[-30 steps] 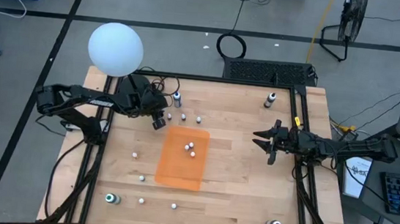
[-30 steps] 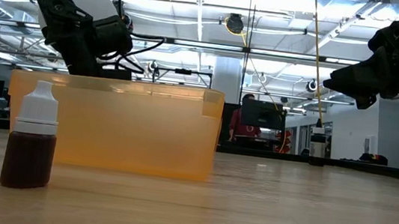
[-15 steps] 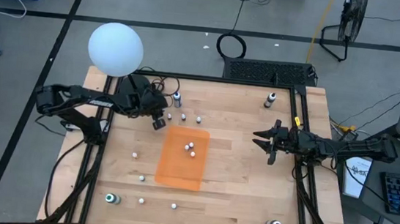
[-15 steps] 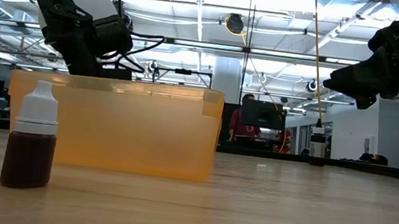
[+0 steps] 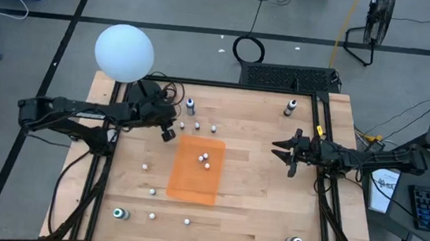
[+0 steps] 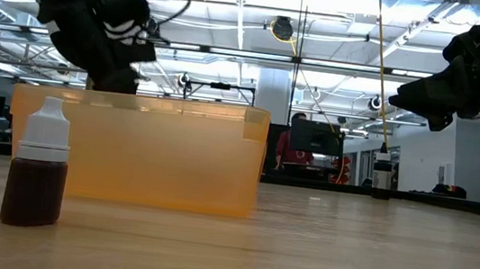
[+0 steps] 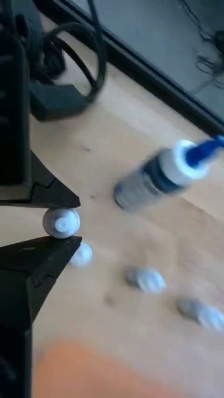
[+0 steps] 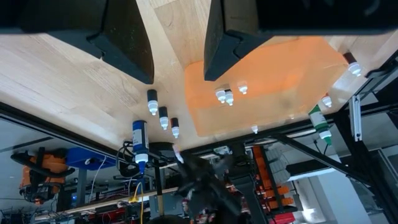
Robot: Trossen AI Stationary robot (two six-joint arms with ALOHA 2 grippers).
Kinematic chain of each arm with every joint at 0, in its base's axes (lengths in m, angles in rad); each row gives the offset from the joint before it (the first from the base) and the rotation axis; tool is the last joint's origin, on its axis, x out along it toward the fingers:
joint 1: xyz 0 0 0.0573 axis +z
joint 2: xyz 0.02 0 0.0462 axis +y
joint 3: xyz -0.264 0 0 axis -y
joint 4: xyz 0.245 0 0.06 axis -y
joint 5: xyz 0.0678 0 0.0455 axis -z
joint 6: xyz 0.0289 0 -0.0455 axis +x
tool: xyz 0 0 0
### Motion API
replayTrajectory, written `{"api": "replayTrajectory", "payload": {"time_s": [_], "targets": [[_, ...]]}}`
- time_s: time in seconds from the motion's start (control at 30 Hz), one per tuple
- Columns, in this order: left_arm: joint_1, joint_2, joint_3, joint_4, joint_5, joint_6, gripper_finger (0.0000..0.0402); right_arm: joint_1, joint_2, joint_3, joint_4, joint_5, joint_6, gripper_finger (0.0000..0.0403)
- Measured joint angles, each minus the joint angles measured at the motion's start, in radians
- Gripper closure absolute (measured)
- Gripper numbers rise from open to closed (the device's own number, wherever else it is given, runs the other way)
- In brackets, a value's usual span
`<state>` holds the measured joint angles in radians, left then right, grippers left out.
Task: Pick & Place food coloring
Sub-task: Put the small orange food coloring bottle into the orange bin
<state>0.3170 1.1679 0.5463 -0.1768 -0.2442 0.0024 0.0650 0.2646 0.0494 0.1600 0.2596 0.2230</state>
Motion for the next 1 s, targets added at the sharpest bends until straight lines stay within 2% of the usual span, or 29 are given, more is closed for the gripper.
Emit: {"api": "replayTrajectory", "payload": {"time_s": [0.23,0.43,0.6,0.77,0.9,1.0], "targets": [[-0.124,-0.107,0.001,0.014,0.148,-0.074,0.0342,0.000,0.000,0.000,0.000,0.000,0.000,0.0273],[-0.243,-0.113,0.001,0.062,0.156,-0.141,0.0342,0.000,0.000,0.000,0.000,0.000,0.000,0.0273],[-0.296,-0.040,0.005,0.109,0.147,-0.162,0.0342,0.000,0.000,0.000,0.000,0.000,0.000,0.0273],[-0.300,0.081,0.082,0.059,0.139,-0.170,0.0342,0.000,0.000,0.000,0.000,0.000,0.000,0.0273],[-0.300,0.182,0.152,0.013,0.140,-0.117,0.0342,0.000,0.000,0.000,0.000,0.000,0.000,0.0273],[-0.300,0.244,0.163,0.012,0.157,-0.102,0.0342,0.000,0.000,0.000,-0.001,0.000,0.000,0.0273]]}}
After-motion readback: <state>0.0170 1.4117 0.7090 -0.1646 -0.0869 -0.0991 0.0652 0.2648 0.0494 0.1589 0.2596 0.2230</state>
